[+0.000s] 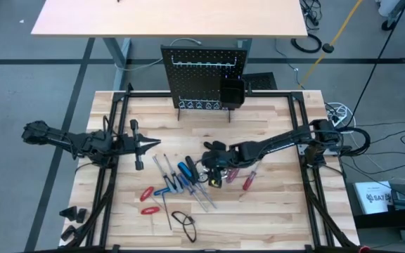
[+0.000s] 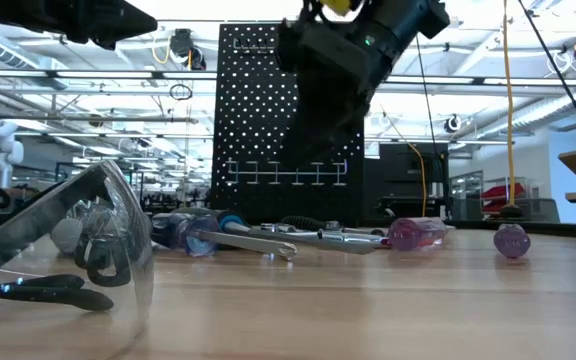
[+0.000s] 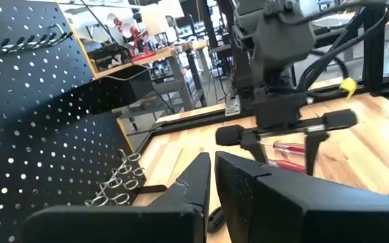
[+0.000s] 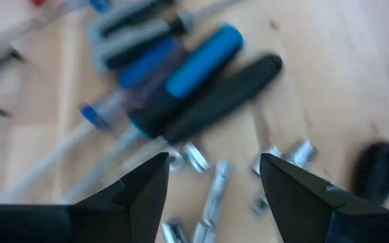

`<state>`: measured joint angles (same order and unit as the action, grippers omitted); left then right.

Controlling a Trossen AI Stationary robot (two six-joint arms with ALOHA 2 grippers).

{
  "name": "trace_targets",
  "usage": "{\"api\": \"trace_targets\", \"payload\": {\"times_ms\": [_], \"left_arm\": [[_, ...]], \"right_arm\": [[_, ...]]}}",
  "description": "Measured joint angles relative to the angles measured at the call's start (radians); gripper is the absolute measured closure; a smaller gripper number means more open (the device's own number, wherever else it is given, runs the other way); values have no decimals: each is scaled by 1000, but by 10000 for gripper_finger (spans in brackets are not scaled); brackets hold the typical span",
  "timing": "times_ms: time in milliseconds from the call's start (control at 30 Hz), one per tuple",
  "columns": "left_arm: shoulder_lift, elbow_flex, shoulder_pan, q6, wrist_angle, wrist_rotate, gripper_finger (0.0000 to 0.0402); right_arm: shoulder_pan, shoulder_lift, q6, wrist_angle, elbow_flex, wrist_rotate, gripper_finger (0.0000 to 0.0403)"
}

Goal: Hang tools onto peg board
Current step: Put the socket into the black bin on the pegboard

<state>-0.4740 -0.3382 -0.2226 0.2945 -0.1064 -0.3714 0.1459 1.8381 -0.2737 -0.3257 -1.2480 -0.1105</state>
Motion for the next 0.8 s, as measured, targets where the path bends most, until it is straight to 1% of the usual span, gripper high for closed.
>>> {"api": "trace_targets", "payload": {"times_ms": [133, 233, 367, 467, 567, 633, 700, 800], "left_arm": [[-3, 0, 0, -12, -15, 0, 370], [-18, 1, 0, -18, -46, 0, 370], [-44, 1, 0, -20, -82, -1, 370], [-59, 1, 0, -27, -97, 0, 370], [-74, 1, 0, -107, -81, 0, 370], [-90, 1, 0, -174, -62, 6, 369], [-107, 1, 0, -184, -52, 24, 369], [-129, 1, 0, -269, -51, 40, 369]], "right_arm": [[0, 0, -5, -97, 0, 3, 177], [-2, -6, -67, -112, 0, 3, 177], [-3, -27, -123, -164, 0, -59, 177], [-1, -30, -116, -182, 0, -71, 177], [8, -32, -64, -174, 0, -76, 177], [17, -34, -21, -145, 18, -108, 177], [21, -35, -21, -95, 43, -149, 177], [18, -46, -51, -10, 87, -146, 177]]}}
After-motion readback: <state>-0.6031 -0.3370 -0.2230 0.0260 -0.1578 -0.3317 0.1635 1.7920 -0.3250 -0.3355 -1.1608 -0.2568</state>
